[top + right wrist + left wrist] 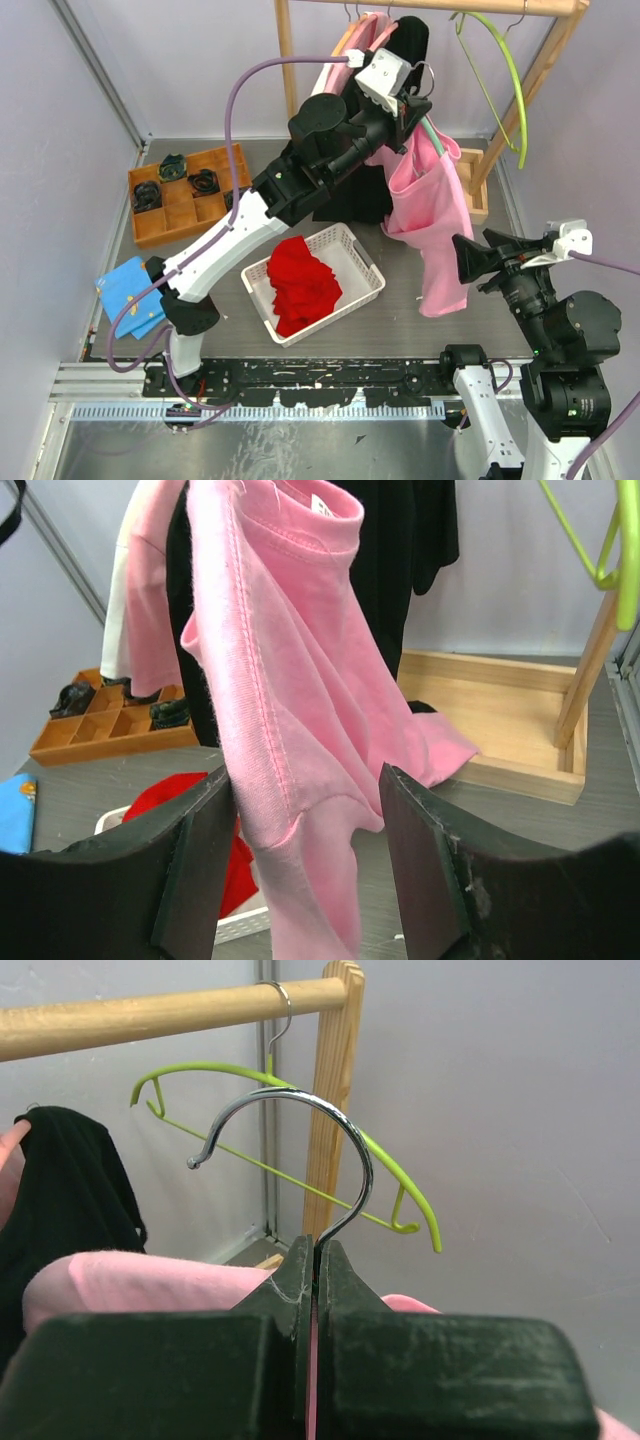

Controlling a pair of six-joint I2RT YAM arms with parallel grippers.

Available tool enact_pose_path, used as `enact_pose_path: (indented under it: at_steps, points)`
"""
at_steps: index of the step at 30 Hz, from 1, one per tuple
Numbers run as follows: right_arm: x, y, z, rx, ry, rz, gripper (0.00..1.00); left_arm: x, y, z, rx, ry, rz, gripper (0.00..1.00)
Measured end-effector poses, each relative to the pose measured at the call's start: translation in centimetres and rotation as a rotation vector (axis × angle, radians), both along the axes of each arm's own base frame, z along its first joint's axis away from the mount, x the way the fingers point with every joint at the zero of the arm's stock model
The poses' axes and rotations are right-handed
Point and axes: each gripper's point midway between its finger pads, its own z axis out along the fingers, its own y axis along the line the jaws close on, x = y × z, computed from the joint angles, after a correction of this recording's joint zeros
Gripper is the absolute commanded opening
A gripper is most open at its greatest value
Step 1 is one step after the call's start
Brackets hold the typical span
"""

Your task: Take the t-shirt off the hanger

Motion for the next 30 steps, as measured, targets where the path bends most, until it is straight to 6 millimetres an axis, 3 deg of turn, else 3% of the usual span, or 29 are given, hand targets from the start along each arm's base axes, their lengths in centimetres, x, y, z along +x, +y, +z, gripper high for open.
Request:
enact_pose_path:
  at_steps: [10, 16, 18, 19, 23, 30]
  points:
    - [-0.2, 0.3, -1.8, -0.003, 0.04, 0.017, 0.61, 0.3, 0.5, -0.3, 0.018, 0.014, 0.018, 0.0]
    - [-0.4, 0.6, -3.0, -0.002, 0.058, 0.033, 0.6, 0.6, 1.8, 1.6, -0.017, 0.003, 0.053, 0.0]
    - [-0.3, 0.6, -3.6, -0.002, 0.071, 0.034, 0.55, 0.8, 2.1, 2.1, -0.031, -0.001, 0.066, 0.0]
    - [-0.3, 0.6, -3.8, -0.002, 0.075, 0.035, 0.48, 0.9, 2.2, 2.3, -0.037, -0.002, 0.071, 0.0]
    - [-0.2, 0.6, -4.7, 0.0, 0.091, 0.035, 0.05, 1.5, 2.2, 2.2, -0.045, 0.004, 0.089, 0.0]
    - [-0.1, 0.5, -6.9, 0.014, 0.122, 0.024, 0.01, 2.0, 2.1, 1.7, -0.037, 0.012, 0.101, 0.0]
